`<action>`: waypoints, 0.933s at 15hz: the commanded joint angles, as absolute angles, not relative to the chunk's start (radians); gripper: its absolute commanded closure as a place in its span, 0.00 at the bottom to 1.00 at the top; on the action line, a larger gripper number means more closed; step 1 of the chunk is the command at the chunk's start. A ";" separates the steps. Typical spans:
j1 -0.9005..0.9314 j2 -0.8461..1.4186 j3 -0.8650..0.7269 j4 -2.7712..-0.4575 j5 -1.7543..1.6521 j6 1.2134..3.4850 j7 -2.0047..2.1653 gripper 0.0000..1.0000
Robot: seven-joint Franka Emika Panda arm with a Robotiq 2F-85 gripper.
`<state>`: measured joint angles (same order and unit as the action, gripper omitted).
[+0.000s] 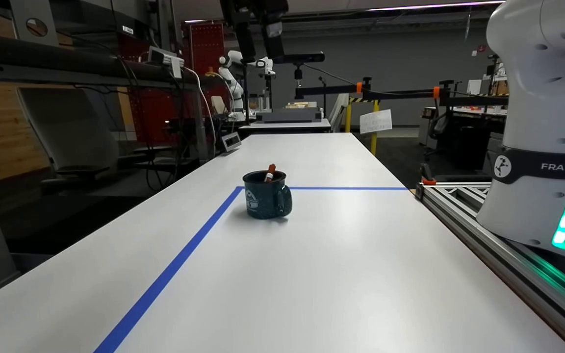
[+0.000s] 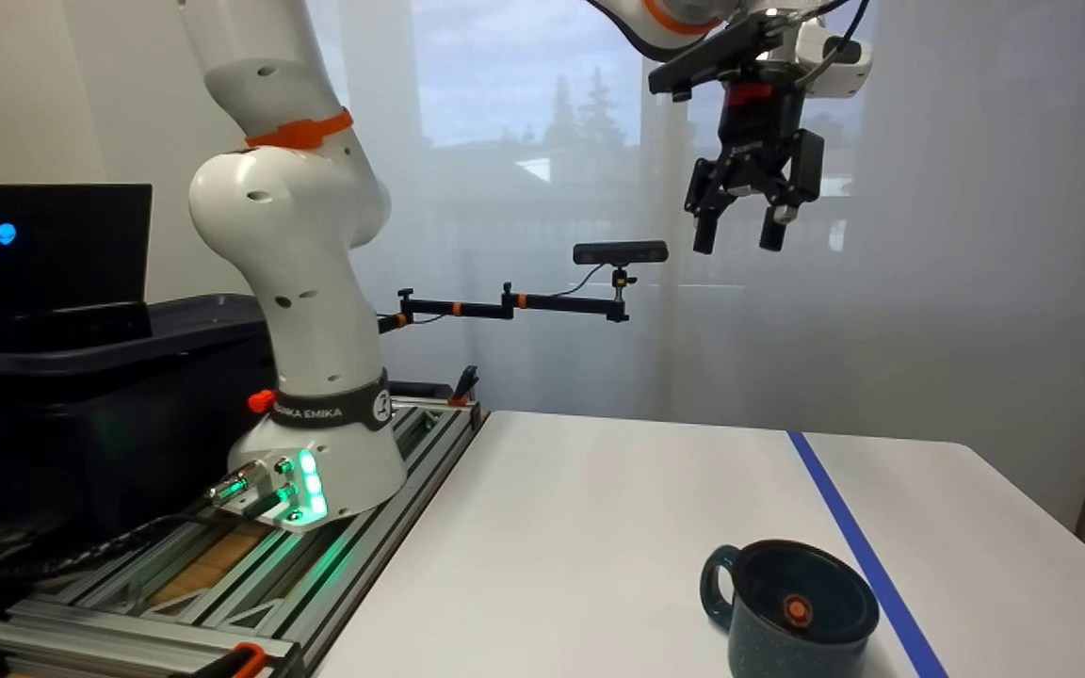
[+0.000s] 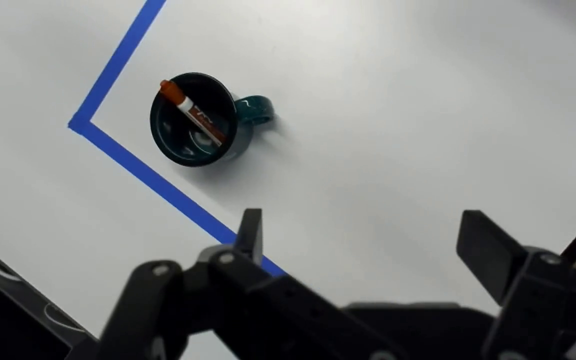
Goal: Move the sharpie to the table
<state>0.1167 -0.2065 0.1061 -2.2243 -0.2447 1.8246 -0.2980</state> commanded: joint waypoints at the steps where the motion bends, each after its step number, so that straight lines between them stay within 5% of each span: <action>1: 0.121 -0.204 0.116 -2.220 -0.301 1.820 -0.284 0.00; 14: 0.064 -0.142 0.017 -2.389 -0.561 2.188 -0.529 0.00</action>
